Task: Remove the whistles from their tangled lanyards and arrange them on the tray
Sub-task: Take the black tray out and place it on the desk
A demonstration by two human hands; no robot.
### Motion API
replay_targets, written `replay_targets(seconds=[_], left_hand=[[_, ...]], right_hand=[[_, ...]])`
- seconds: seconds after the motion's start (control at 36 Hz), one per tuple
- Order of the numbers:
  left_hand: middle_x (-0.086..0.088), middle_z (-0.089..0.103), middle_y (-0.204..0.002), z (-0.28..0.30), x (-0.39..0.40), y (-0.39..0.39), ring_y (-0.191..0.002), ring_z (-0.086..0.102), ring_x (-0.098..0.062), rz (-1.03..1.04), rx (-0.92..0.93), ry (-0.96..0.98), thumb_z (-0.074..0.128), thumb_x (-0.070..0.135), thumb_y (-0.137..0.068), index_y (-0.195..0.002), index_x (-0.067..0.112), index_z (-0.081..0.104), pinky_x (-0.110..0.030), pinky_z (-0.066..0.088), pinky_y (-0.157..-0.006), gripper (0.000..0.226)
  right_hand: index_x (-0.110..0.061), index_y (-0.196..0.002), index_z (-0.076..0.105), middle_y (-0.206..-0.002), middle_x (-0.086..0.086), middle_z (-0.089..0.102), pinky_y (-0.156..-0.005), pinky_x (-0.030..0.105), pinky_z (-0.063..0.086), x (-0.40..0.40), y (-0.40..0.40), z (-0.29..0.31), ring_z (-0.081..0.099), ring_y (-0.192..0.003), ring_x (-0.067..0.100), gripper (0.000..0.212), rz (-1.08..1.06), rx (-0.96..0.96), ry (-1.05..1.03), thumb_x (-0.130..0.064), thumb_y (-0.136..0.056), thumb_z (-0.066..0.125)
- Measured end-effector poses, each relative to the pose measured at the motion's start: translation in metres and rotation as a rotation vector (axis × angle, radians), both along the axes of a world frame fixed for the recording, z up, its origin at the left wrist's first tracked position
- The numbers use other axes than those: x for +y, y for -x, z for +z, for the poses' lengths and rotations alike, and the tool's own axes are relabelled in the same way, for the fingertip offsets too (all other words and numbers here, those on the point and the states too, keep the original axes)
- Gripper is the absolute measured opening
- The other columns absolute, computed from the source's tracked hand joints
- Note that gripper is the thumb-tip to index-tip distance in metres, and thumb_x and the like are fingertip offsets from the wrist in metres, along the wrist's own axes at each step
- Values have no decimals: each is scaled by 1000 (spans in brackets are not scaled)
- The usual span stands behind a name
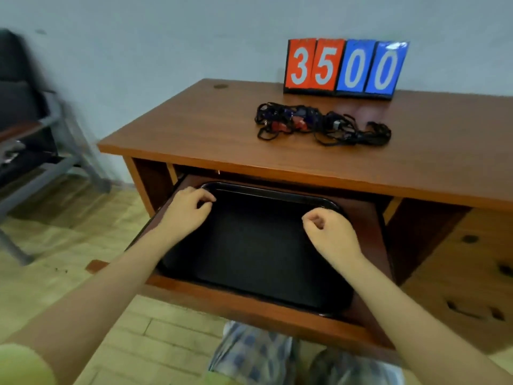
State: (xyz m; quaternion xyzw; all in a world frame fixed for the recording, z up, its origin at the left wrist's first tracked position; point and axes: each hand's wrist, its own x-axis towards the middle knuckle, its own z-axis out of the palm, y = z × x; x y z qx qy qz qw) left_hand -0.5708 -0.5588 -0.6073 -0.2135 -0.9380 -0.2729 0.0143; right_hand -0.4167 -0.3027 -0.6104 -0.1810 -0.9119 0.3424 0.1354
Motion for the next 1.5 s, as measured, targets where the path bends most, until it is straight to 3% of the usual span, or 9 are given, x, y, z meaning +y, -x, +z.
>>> replay_targets(seconds=[0.25,0.42,0.53,0.61,0.75,0.97,1.25,1.39,1.5], left_hand=[[-18,37,-146,1,-24,-3,-129,43,-36,145,-248,26,52,29,-95,-149,17,32,-39,41,-103,59],[-13,61,-116,10,-27,8,-100,61,-30,182,-315,-57,50,34,-94,-125,10,54,-37,51,-83,39],[-12,63,-85,14,-27,12,-88,65,-34,158,-383,-131,52,30,-96,-80,10,61,-34,45,-68,27],[-8,63,-98,16,-20,12,-86,60,-24,172,-496,-270,51,31,-97,-99,10,63,-36,48,-82,24],[-12,55,-133,27,-5,-8,-118,53,-32,180,-702,-414,53,37,-97,-137,7,49,-36,41,-89,50],[-7,63,-97,44,-1,-39,-77,59,-20,112,-740,-588,53,31,-99,-121,2,59,-31,45,-67,37],[-10,63,-114,88,-7,-41,-87,60,-25,195,-695,-970,48,27,-101,-130,3,52,-38,49,-75,38],[-11,60,-124,97,1,-38,-103,60,-30,315,-599,-1098,47,35,-99,-137,4,48,-42,52,-91,48],[-8,61,-115,97,-1,-35,-89,58,-26,345,-638,-1168,42,34,-102,-133,7,49,-37,51,-74,42]], right_hand=[[-12,-145,32,-140,17,41,-99,42,42,-16,-55,-12,40,-128,35,64,-374,-183,-148,-28,-90,61],[-3,-134,49,-115,14,64,-78,31,45,-8,-62,-7,61,-102,31,41,-365,-261,-73,-17,-96,48],[-5,-141,43,-133,14,56,-88,34,45,3,-71,2,58,-109,29,44,-374,-231,59,-21,-100,45],[-6,-143,41,-140,11,50,-91,34,44,11,-82,11,53,-120,26,44,-382,-187,135,-21,-102,43],[-12,-129,53,-105,-2,59,-62,21,41,17,-109,28,55,-88,8,29,-383,-95,188,-18,-102,41],[-21,-116,59,-91,-12,58,-68,29,42,10,-144,59,52,-80,4,21,-403,125,374,-18,-102,44],[-8,-128,51,-111,8,61,-66,33,52,-10,-116,91,62,-94,25,32,-484,534,909,-6,-96,55],[-12,-127,49,-111,2,63,-68,33,54,-46,-60,91,64,-94,20,34,-232,411,963,-5,-95,56],[-11,-136,43,-130,5,58,-68,32,54,-57,-9,93,60,-109,23,40,-181,407,985,-4,-97,51]])
